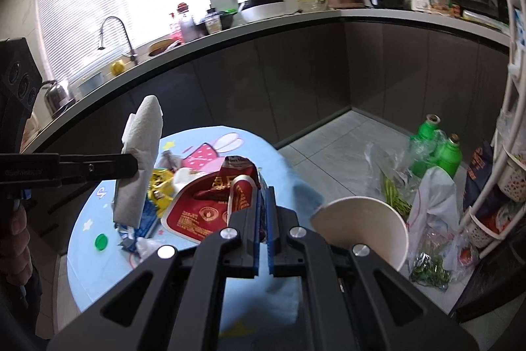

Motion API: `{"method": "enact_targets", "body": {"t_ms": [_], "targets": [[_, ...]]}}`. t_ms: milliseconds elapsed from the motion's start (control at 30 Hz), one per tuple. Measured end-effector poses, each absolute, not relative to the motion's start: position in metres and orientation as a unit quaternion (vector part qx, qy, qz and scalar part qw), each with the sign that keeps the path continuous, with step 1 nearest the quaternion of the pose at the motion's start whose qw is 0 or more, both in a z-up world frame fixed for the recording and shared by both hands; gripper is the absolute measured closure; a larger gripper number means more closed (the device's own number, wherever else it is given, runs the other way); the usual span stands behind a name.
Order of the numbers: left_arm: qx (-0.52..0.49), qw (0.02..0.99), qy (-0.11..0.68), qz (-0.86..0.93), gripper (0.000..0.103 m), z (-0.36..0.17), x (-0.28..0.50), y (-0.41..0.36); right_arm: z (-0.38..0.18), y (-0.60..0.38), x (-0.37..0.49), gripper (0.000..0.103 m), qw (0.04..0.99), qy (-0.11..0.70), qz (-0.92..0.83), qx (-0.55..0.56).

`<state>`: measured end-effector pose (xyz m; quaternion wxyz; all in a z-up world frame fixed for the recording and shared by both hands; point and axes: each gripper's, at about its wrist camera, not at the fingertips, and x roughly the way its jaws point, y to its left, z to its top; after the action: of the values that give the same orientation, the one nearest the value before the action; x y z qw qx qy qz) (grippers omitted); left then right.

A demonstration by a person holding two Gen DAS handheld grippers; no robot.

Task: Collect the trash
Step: 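Carry tissue and red packet to the white bucket and release both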

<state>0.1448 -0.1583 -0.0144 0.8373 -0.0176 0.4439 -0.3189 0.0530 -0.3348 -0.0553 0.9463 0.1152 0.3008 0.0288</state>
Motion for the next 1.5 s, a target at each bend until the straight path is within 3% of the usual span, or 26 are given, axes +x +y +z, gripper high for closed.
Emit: {"method": "enact_targets", "body": {"t_ms": [367,867,900,933,967,1000,1033,1133,1167,1267,1500], "targets": [[0.021,0.796,0.477,-0.372,0.101,-0.049,0.172,-0.26,-0.116,-0.416,0.056,0.098,0.924,0.34,-0.04,0.168],[0.052,0.736,0.544,-0.399,0.099,-0.15,0.217,-0.341,-0.223,-0.457,0.099,0.096,0.883,0.426,-0.079,0.181],[0.058,0.742,0.541,-0.391,0.096,-0.153,0.219,-0.342,-0.227,-0.457,0.101,0.093,0.884,0.427,-0.083,0.175],[0.064,0.747,0.536,-0.387,0.079,-0.155,0.221,-0.342,-0.23,-0.457,0.103,0.086,0.885,0.427,-0.084,0.165],[0.068,0.754,0.532,-0.38,0.05,-0.154,0.222,-0.342,-0.232,-0.455,0.104,0.063,0.887,0.429,-0.084,0.15],[0.069,0.767,0.522,-0.367,0.038,-0.152,0.223,-0.34,-0.232,-0.453,0.104,0.042,0.889,0.429,-0.087,0.137],[0.065,0.78,0.51,-0.358,0.028,-0.149,0.223,-0.337,-0.232,-0.45,0.103,0.037,0.892,0.426,-0.089,0.121],[0.05,0.792,0.499,-0.348,0.013,-0.142,0.226,-0.331,-0.232,-0.446,0.1,0.021,0.898,0.422,-0.077,0.097],[0.044,0.798,0.495,-0.341,0.009,-0.14,0.227,-0.328,-0.231,-0.445,0.099,0.012,0.899,0.421,-0.075,0.095],[0.033,0.808,0.488,-0.328,0.009,-0.132,0.227,-0.32,-0.225,-0.444,0.094,0.004,0.901,0.417,-0.06,0.105],[0.024,0.822,0.482,-0.303,0.009,-0.109,0.214,-0.298,-0.196,-0.438,0.089,0.004,0.902,0.407,-0.055,0.132]]}}
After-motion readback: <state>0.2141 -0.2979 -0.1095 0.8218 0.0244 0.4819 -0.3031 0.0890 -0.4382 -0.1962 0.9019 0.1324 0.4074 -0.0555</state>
